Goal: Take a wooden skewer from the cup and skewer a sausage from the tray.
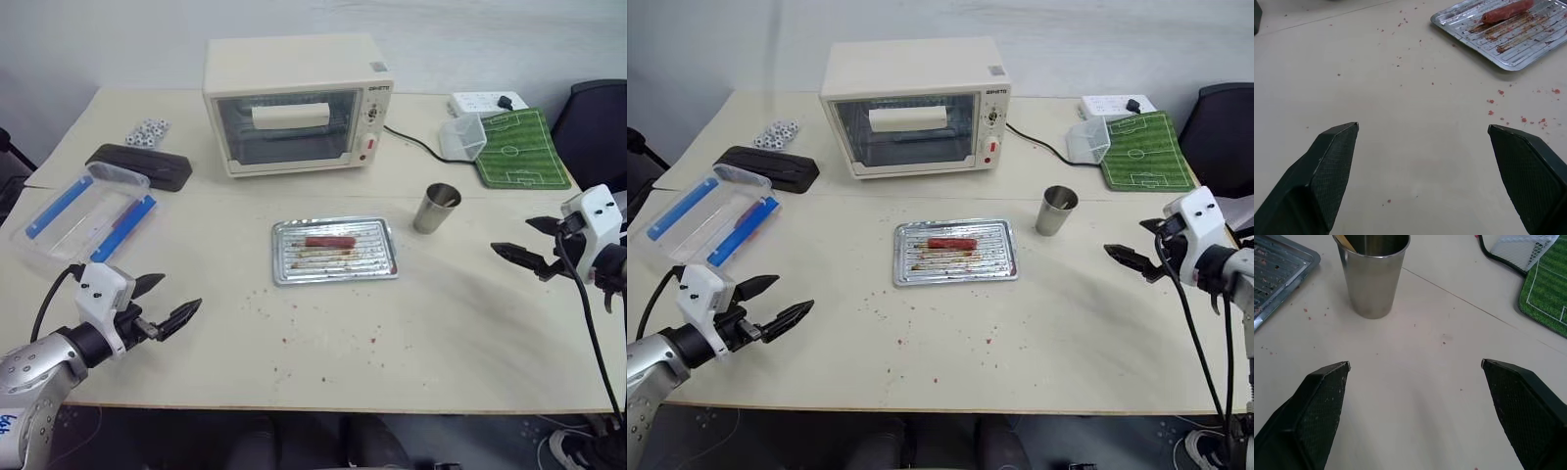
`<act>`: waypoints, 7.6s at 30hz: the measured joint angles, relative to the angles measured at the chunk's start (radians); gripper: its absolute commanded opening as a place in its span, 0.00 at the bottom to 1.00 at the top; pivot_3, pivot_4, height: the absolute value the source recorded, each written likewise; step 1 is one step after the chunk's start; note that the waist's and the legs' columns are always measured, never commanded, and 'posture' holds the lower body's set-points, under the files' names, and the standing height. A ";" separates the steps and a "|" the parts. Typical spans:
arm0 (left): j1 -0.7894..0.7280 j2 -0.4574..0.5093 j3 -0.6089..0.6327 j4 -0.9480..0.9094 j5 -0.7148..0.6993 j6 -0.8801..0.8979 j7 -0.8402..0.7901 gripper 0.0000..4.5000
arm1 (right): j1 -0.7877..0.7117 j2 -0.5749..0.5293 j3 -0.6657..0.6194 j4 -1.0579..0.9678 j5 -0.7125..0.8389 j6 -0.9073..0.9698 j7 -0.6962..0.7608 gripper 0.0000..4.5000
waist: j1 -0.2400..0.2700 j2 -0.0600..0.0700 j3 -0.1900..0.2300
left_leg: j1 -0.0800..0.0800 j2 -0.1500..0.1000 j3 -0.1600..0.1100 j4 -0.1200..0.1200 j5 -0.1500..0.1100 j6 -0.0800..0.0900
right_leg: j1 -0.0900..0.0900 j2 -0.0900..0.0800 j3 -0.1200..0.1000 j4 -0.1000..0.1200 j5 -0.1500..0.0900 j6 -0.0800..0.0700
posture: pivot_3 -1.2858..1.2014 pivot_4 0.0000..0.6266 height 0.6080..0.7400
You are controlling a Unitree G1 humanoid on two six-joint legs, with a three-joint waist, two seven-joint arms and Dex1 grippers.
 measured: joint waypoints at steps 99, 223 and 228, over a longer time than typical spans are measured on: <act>-0.628 -0.272 -0.452 0.083 -0.041 -0.036 0.048 1.00 | -0.580 0.434 -0.275 -0.181 0.769 1.087 -0.547 0.00 | 0.004 0.000 0.000 | -0.010 0.001 0.002 0.001 0.001 -0.002 | -0.010 0.001 0.001 0.002 0.001 0.002 | 0.52 0.24 1.00; -0.270 0.050 -0.086 -0.087 -0.117 0.033 0.007 0.00 | -0.642 0.466 0.759 0.343 -0.195 -0.257 0.022 0.86 | -0.022 0.002 0.001 | -0.018 0.000 -0.002 0.002 0.004 -0.006 | -0.016 -0.001 -0.002 -0.001 0.002 0.002 | 0.52 0.24 1.00; -0.264 0.051 -0.064 -0.102 -0.121 0.037 0.014 0.00 | -0.645 0.531 0.750 0.407 -0.260 -0.293 0.070 0.73 | -0.024 0.002 0.001 | -0.018 0.000 -0.002 0.002 0.004 -0.006 | -0.016 -0.001 -0.002 0.000 0.002 0.002 | 0.52 0.24 1.00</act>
